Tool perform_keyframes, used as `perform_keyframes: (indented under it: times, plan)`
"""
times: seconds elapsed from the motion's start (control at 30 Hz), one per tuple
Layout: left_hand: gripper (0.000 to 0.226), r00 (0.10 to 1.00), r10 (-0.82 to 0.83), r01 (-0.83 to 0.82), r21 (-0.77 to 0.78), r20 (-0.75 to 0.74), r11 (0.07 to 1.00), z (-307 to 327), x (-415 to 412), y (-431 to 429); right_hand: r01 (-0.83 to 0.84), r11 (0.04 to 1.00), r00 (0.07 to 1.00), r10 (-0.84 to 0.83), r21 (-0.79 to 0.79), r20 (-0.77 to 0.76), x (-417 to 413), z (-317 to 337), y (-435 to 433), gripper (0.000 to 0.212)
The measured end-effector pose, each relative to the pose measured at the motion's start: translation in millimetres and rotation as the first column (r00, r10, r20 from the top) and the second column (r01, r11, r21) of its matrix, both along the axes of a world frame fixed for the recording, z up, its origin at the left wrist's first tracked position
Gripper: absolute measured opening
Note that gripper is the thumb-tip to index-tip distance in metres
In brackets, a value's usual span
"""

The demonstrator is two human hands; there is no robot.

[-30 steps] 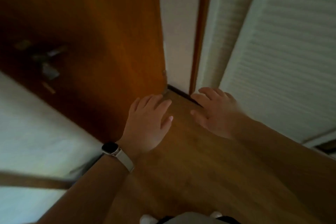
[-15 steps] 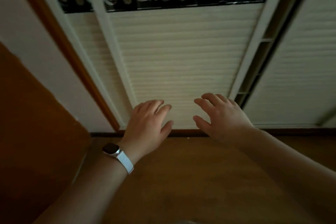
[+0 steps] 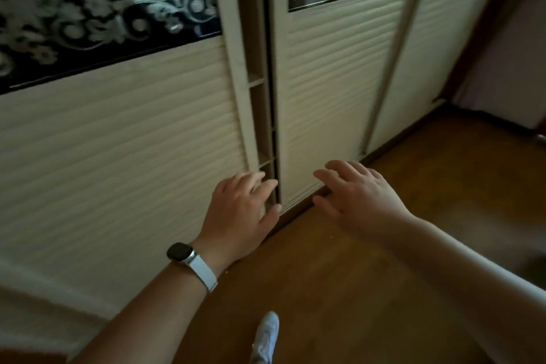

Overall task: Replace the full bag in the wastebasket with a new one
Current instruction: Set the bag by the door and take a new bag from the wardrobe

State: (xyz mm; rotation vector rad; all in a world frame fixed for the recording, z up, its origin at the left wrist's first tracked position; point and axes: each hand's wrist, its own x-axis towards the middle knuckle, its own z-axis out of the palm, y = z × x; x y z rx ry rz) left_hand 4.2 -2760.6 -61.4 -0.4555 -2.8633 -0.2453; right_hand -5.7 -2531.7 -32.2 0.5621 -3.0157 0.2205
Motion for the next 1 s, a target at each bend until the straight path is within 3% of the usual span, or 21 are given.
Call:
perform_keyframes:
  times: [0.23,0.63,0.77,1.0]
  plan:
    - [0.051,0.963,-0.269,0.269,-0.004,-0.021,0.963,10,-131,27,0.267,0.963,0.964,-0.267,0.048,0.006,-65,14,22,0.068]
    - [0.05,0.772,-0.632,0.636,0.052,-0.068,0.77,15,-263,132,0.644,0.764,0.764,-0.64,0.038,-0.08,-105,21,98,0.05]
    - [0.046,0.728,-0.681,0.684,0.03,-0.074,0.728,12,-286,182,0.69,0.724,0.723,-0.686,0.028,-0.082,-116,17,138,0.05]
    - [0.049,0.741,-0.668,0.667,-0.035,-0.061,0.744,2,-329,275,0.646,0.763,0.761,-0.646,-0.024,-0.057,-170,-1,233,0.064]
